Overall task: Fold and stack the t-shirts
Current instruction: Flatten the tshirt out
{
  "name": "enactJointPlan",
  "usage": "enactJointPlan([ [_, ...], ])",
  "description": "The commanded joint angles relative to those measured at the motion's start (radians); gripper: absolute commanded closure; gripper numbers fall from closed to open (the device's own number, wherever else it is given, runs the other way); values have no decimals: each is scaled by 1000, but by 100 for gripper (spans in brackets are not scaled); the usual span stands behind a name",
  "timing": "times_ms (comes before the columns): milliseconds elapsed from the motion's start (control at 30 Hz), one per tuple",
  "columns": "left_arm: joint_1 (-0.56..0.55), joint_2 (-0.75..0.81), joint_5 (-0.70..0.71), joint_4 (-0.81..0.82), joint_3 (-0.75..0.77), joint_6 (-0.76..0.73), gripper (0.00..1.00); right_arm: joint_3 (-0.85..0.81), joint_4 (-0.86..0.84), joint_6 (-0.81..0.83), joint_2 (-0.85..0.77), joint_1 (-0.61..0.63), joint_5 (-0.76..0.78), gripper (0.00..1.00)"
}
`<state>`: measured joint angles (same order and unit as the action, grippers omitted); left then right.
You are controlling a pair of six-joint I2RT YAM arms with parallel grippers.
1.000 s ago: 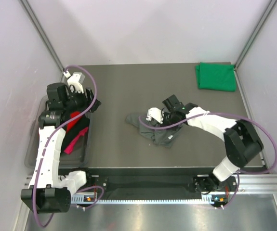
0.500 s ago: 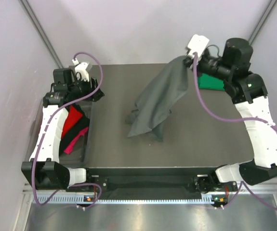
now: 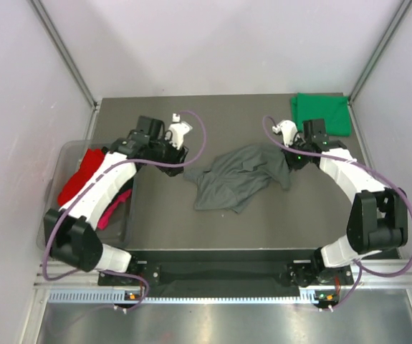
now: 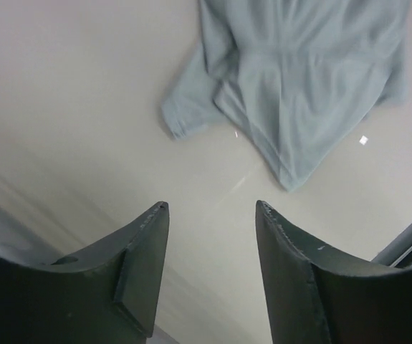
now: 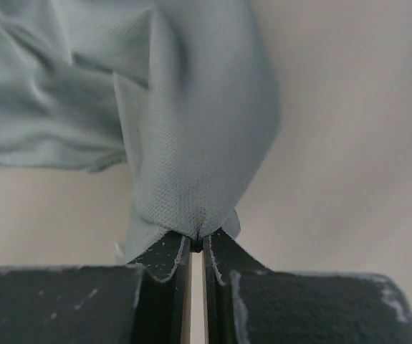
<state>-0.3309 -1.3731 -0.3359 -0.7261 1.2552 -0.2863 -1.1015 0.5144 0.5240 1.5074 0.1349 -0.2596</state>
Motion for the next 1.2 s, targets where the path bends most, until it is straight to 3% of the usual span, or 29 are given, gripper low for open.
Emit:
enactJointPlan([
  [0,-22,-82,71,11,-34,-62,44,37,-99,-44,-114,-12,10,100],
  [300,-23,-342,98,30,18,-70,52,111,-109,-85,-185,-11,-10,99],
  [1167,-25,-622,48,25,217,-53,64,153,-120,-87,-205,-12,-17,98],
])
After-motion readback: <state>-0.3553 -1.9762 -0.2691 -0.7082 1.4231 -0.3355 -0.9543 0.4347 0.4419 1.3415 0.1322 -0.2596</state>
